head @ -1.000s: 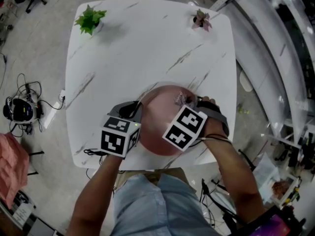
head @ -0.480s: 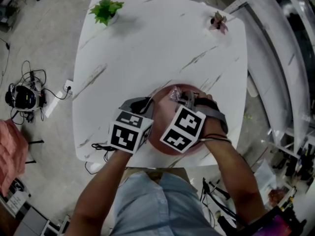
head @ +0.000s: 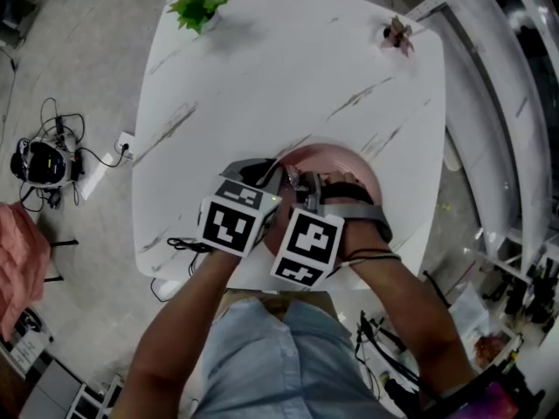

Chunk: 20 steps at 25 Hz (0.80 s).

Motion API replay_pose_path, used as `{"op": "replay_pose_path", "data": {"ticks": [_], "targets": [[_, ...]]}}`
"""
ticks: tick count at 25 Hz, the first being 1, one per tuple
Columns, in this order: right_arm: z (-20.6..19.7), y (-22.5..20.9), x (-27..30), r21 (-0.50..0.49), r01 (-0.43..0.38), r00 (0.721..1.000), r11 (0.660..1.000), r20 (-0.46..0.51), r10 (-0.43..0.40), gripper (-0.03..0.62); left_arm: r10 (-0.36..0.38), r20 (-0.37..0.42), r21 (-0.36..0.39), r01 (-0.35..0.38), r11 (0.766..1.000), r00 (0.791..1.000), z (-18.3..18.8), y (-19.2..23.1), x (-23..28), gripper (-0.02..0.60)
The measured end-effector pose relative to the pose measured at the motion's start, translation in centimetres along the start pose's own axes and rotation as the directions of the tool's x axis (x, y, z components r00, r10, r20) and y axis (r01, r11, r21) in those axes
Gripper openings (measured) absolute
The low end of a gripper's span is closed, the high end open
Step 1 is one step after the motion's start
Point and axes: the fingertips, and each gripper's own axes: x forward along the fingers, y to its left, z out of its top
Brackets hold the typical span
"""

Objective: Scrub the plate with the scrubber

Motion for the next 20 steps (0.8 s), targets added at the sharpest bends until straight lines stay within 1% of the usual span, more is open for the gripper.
{"op": "replay_pose_path", "data": {"ticks": [2,7,15,20], "targets": [[0.4,1.0,-0.2,-0.03,-0.006,1.0,1.0,0.008,0.006,0.075,-0.002,0.001,0.0,0.002,1.0,1.0,0.0,0.0,0.0,0.018],[0.6,3.0,-0.7,-0.059,-0.032,0.999,0.998,0.032,0.034,0.075,0.003,0.002,0.002,-0.003,1.0,1.0,0.0,0.0,-0.1,0.018],[1.2,7.5,-1.8,-0.131,-0.09,0.993,0.987,0.064,0.099,0.075,0.006,0.0,0.008,-0.006,1.0,1.0,0.1,-0.1,-0.1,0.018],[0.1,9.9,-2.4,-0.125,-0.14,0.987,0.982,0.061,0.148,0.075,0.011,0.001,0.014,-0.011,1.0,1.0,0.0,0.0,-0.1,0.018]]}}
